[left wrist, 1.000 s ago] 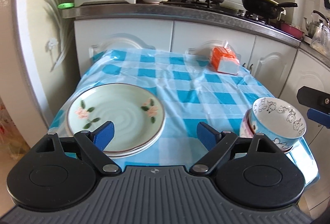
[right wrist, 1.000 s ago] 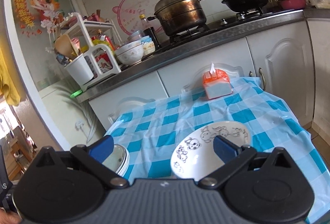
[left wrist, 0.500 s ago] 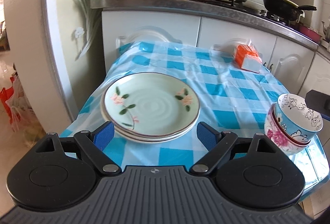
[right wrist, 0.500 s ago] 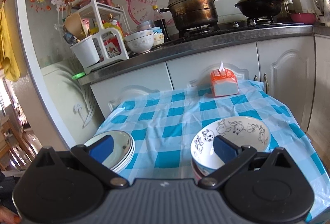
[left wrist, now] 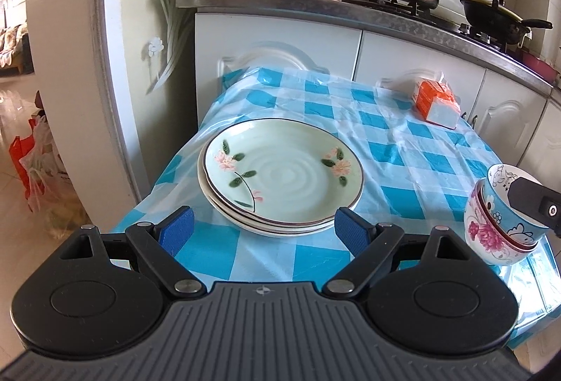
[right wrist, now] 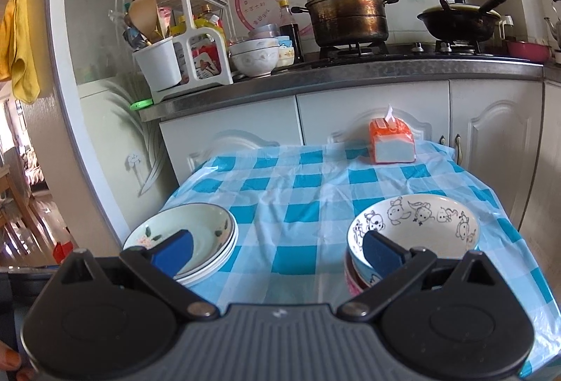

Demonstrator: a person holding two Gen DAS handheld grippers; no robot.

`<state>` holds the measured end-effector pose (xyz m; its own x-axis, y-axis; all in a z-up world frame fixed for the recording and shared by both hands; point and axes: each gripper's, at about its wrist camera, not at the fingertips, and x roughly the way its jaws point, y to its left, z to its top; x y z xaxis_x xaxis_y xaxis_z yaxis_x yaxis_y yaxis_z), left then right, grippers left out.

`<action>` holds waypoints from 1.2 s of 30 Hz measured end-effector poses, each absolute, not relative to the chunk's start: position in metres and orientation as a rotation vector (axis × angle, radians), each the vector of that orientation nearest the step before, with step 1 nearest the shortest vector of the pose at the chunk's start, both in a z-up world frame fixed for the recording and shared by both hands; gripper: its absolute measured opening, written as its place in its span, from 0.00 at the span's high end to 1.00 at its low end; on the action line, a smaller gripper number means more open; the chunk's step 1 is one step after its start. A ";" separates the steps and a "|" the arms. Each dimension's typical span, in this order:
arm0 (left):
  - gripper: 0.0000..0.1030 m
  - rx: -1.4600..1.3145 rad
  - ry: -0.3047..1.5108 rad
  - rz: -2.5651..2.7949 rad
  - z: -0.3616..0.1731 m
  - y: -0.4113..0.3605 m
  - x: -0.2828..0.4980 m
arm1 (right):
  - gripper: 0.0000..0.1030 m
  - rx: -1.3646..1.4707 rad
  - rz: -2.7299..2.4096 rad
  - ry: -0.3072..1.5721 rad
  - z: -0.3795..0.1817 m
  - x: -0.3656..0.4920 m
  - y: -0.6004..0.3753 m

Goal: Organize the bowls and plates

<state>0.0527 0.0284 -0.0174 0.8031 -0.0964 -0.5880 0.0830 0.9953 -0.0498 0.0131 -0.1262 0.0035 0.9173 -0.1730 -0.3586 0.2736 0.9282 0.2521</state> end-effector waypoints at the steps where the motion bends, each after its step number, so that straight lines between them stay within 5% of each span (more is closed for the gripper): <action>1: 0.00 -0.021 0.630 -0.093 -0.018 0.028 0.052 | 0.01 0.299 -0.237 0.337 0.003 0.013 -0.126; 36: 0.00 0.015 0.643 -0.075 -0.026 0.029 0.058 | 0.01 0.336 -0.251 0.336 -0.013 0.011 -0.130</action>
